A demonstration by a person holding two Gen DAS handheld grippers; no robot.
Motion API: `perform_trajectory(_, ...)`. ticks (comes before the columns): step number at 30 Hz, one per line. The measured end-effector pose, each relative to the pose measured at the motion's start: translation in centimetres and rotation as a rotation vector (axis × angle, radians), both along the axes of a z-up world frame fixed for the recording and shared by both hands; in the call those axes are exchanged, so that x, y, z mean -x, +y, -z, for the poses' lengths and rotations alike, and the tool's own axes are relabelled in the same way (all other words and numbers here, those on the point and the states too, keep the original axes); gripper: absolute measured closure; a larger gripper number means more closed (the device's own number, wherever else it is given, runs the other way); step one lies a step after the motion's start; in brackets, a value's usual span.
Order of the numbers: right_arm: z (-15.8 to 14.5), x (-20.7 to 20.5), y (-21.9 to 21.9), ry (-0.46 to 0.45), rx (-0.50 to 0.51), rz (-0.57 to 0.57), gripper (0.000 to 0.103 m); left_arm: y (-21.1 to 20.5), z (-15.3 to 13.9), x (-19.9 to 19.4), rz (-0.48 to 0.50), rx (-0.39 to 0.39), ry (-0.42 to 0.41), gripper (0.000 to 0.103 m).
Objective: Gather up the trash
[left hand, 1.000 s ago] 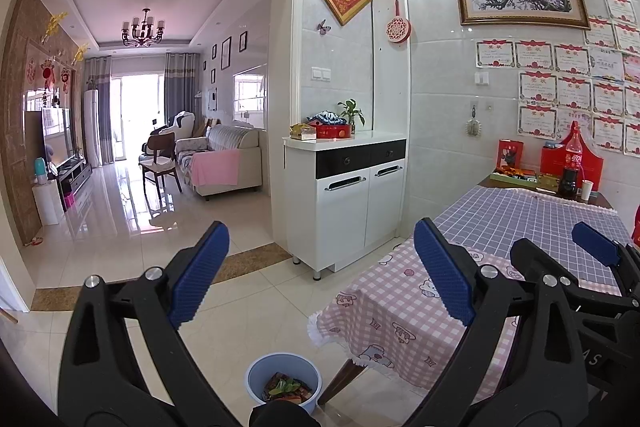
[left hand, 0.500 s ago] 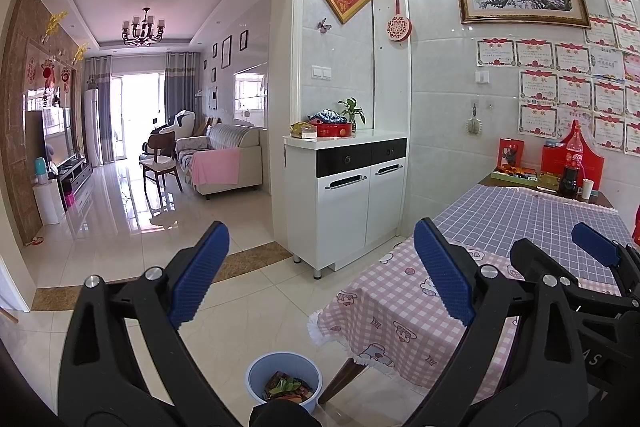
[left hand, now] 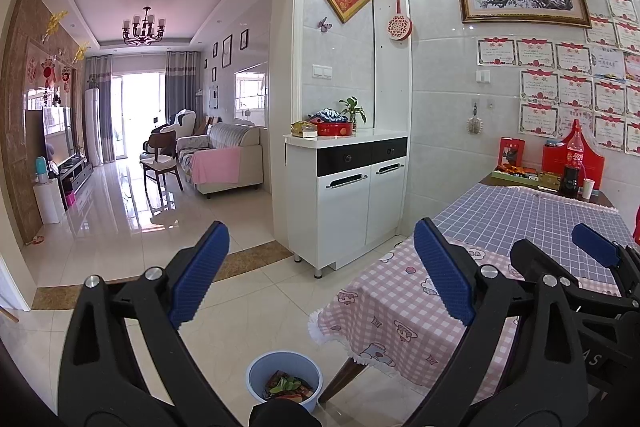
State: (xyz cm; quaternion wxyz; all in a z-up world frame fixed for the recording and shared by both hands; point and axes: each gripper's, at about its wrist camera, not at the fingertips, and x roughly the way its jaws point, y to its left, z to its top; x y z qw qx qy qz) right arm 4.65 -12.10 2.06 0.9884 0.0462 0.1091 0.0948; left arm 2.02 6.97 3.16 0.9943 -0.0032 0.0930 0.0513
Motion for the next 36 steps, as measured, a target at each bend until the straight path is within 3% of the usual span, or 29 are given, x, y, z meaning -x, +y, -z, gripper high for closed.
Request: perform_trajectory(36, 1.3, 0.0, 0.3, 0.01, 0.003, 0.001, 0.01, 0.0, 0.9, -0.2, -0.002, 0.001, 0.008, 0.011)
